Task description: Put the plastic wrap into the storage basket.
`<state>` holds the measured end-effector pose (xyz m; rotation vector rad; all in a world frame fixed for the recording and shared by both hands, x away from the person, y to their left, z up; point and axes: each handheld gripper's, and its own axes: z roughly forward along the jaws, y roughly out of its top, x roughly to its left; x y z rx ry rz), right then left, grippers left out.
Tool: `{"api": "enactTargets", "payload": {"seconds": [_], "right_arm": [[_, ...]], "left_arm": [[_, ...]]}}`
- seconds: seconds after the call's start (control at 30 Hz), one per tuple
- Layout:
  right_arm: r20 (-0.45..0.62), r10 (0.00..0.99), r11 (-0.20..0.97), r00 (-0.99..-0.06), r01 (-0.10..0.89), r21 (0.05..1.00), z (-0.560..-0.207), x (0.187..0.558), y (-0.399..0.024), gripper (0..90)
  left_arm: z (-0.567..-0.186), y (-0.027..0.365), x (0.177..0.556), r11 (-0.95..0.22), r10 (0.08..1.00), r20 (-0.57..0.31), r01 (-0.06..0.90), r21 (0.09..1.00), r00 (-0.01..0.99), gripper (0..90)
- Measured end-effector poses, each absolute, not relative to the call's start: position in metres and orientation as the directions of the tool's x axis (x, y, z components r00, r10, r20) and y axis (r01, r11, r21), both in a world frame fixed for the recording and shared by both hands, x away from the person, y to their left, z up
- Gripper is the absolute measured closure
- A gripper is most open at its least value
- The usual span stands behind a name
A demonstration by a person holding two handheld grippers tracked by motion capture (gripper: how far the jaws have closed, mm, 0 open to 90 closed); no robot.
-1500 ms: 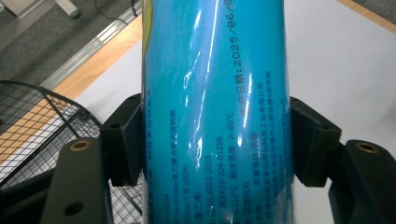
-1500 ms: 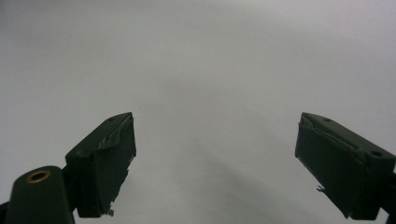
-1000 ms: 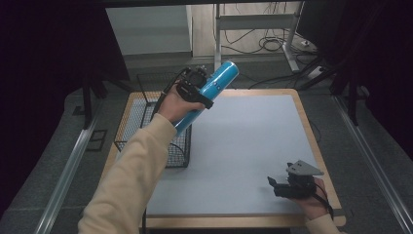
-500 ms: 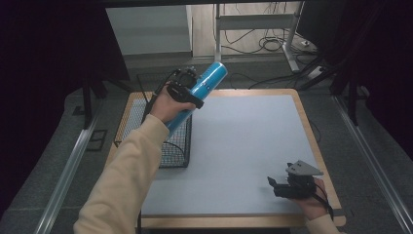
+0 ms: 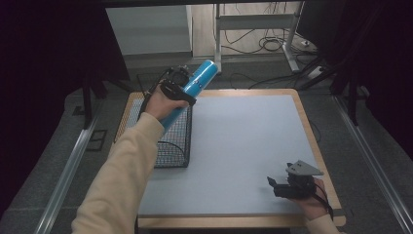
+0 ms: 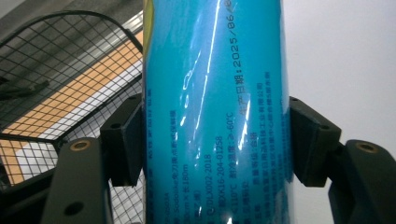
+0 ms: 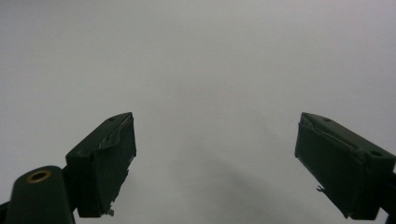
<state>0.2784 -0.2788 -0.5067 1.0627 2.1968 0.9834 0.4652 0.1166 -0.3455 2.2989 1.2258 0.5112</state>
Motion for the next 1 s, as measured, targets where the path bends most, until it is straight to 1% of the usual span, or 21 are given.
{"api": "enactTargets", "payload": {"seconds": [0.27, 0.53, 0.73, 0.8, 0.9, 1.0], "right_arm": [[-0.124, 0.817, 0.433, -0.564, 0.455, 0.778, -0.507, 0.279, -0.280, 12.6], [-0.122, 0.816, 0.433, -0.565, 0.458, 0.776, -0.509, 0.280, -0.280, 12.6], [-0.122, 0.816, 0.433, -0.565, 0.457, 0.777, -0.509, 0.280, -0.280, 12.6], [-0.122, 0.816, 0.433, -0.566, 0.458, 0.776, -0.509, 0.280, -0.280, 12.6], [-0.123, 0.816, 0.434, -0.565, 0.458, 0.776, -0.509, 0.280, -0.280, 12.6], [-0.121, 0.817, 0.432, -0.564, 0.458, 0.777, -0.509, 0.280, -0.280, 12.6]], "left_arm": [[-0.351, 0.125, 0.477, -0.493, 0.847, 0.130, 0.673, 0.551, 0.515, 31.8], [-0.364, 0.129, 0.490, -0.494, 0.851, 0.139, 0.681, 0.541, 0.507, 31.8], [-0.387, 0.129, 0.501, -0.499, 0.854, 0.154, 0.696, 0.517, 0.497, 31.8], [-0.393, 0.130, 0.505, -0.490, 0.859, 0.141, 0.712, 0.503, 0.492, 31.8], [-0.400, 0.129, 0.508, -0.507, 0.855, 0.171, 0.719, 0.476, 0.489, 31.8], [-0.405, 0.130, 0.510, -0.510, 0.854, 0.175, 0.725, 0.462, 0.490, 31.8]]}}
